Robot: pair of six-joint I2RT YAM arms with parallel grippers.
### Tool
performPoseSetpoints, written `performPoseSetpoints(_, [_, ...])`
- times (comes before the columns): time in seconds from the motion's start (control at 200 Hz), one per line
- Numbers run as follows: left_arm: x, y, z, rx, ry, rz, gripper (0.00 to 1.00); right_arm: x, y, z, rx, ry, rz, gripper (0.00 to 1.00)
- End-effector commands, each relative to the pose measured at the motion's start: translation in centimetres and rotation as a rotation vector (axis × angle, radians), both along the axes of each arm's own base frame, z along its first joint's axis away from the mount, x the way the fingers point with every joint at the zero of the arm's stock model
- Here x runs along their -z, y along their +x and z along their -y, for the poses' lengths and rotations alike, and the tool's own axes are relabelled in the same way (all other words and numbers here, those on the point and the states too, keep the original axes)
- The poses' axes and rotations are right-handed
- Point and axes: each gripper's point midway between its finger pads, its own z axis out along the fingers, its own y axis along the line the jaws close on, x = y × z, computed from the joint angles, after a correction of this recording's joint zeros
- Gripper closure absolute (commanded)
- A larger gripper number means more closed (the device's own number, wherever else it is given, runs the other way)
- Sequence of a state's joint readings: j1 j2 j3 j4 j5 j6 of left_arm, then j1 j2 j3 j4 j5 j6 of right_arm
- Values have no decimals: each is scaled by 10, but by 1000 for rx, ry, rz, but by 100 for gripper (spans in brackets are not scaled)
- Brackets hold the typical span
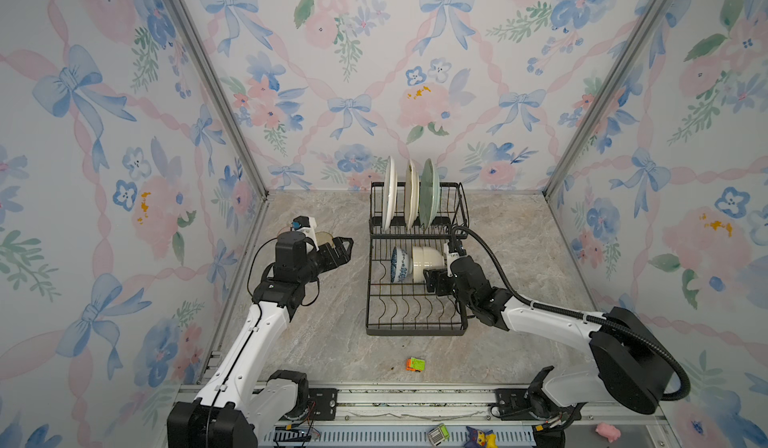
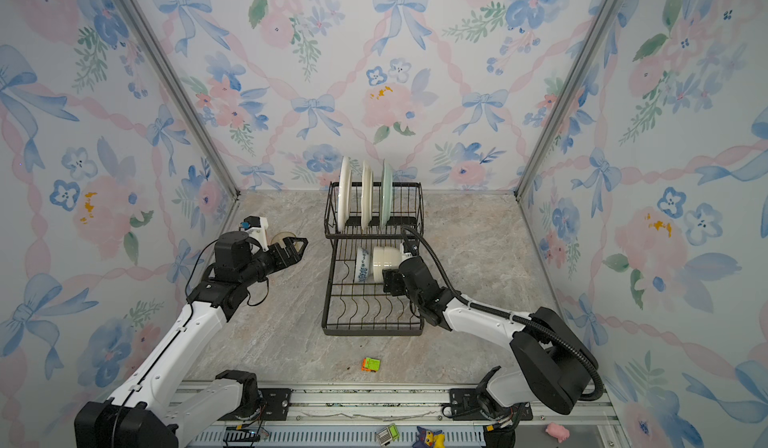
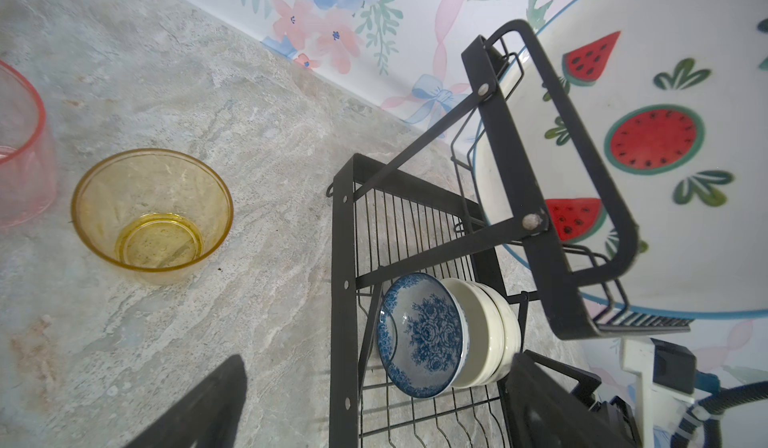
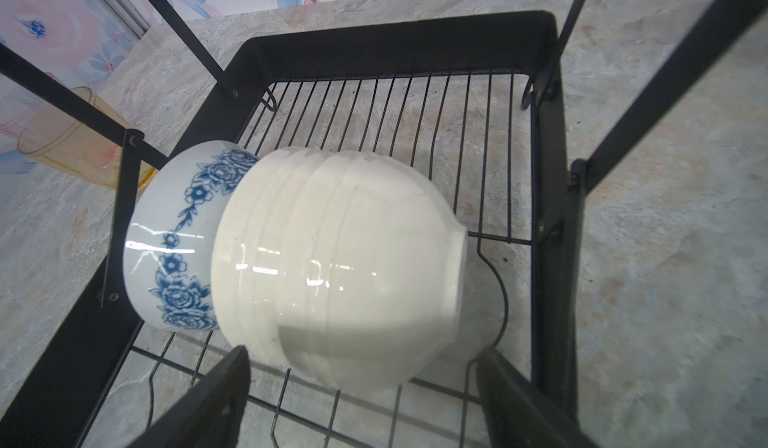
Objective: Unload the mixed dishes from the dish rack
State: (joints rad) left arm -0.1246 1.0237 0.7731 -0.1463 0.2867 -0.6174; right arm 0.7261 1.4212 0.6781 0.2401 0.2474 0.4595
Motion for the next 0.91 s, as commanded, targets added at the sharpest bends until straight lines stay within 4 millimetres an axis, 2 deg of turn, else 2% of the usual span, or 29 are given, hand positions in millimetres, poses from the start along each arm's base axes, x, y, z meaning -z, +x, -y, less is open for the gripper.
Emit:
performPoseSetpoints(0.0, [-3,-2,3,10,-21,15,2,14,6,6,33,-5,-15,13])
performPoseSetpoints(0.185, [4,-2,3,7,-27,-2,2,14,7,-3,-7,30,-29,13])
performPoseSetpoints(0.53, [6,-1,11,37,-63,-16,2,25,10,5,12,22,-21,13])
performPoseSetpoints(0.8, [2,-2,10,32,-66,-3,2,31,13,2,-7,24,-10,16])
performPoseSetpoints(0.81, [2,-2,10,32,-65,-4,2,31,12,2,-8,24,-10,16])
performPoseSetpoints(0.825, [15,-6,10,33,-63,-32,2,32,13,2,-6,23,-11,16])
performPoseSetpoints(0.9, [18,-6,10,32,-68,-40,2,34,13,3,-6,22,-12,16])
